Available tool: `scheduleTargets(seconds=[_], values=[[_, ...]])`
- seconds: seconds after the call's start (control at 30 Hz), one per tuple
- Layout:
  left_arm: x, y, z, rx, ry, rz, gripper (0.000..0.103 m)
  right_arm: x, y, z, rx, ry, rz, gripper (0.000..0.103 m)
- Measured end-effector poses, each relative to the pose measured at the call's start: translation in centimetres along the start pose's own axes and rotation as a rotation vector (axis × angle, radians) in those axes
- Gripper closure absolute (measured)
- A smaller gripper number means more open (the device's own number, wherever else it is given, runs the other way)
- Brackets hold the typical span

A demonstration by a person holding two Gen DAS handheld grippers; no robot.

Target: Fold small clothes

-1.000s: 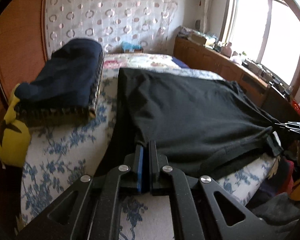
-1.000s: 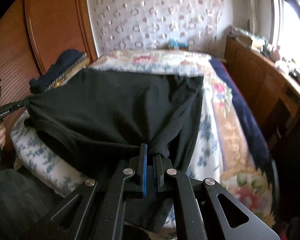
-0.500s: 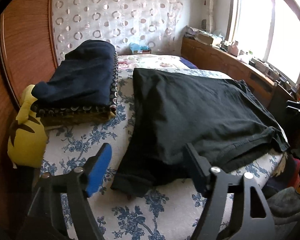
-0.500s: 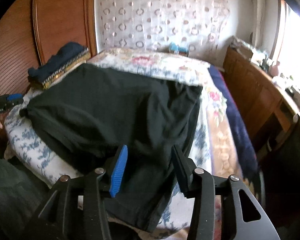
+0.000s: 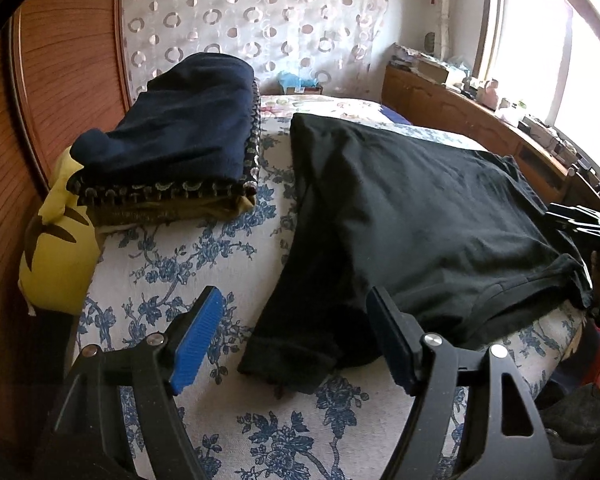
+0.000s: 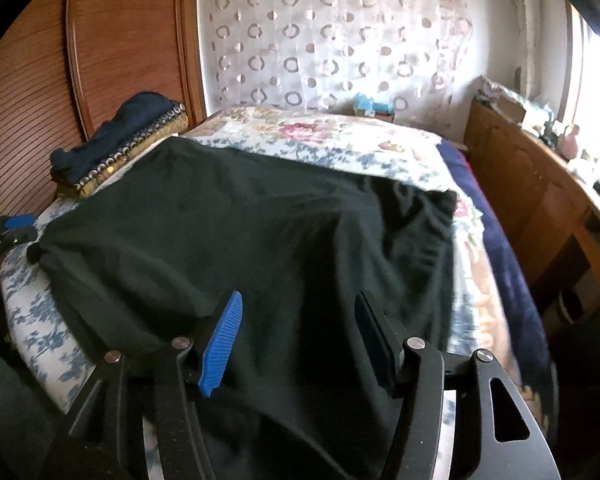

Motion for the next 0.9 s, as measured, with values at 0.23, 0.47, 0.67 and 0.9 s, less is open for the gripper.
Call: scheduleTargets(seconds=[0.23, 0.47, 0.67, 0.9], values=[[0.0, 0.1, 0.2, -0.001, 0.003, -0.003, 0.028, -0.1, 3.0, 0.5, 0.0, 0.004, -0.068, 0.042], [-0.1, 0.1, 0.3, -0.001, 0.0, -0.005, 0.028, -0.8, 3.2, 0.2, 0.002, -0.003, -0.093, 0.041], [-0.6, 0.1, 1.0, 0.011, 0.017, 0.003, 0.028, -0.6, 3.6, -0.9, 0.024, -0.05, -0.109, 0.03], [-1.1, 1.3, 1.3, 0.014, 0.028, -0.02, 0.028, -0.5, 3.8, -0.8, 0.017, -0.046, -0.106, 0.03]])
Point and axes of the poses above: each gripper's, at about its wrist camera, not at the fingertips, and y roughly the way its jaws point, z to its right, x to its underside, the point moved 7 cm from there along y, roughly the way its jaws point, and after that the axes turned 12 degrees about -z, right-handed, at the moved point
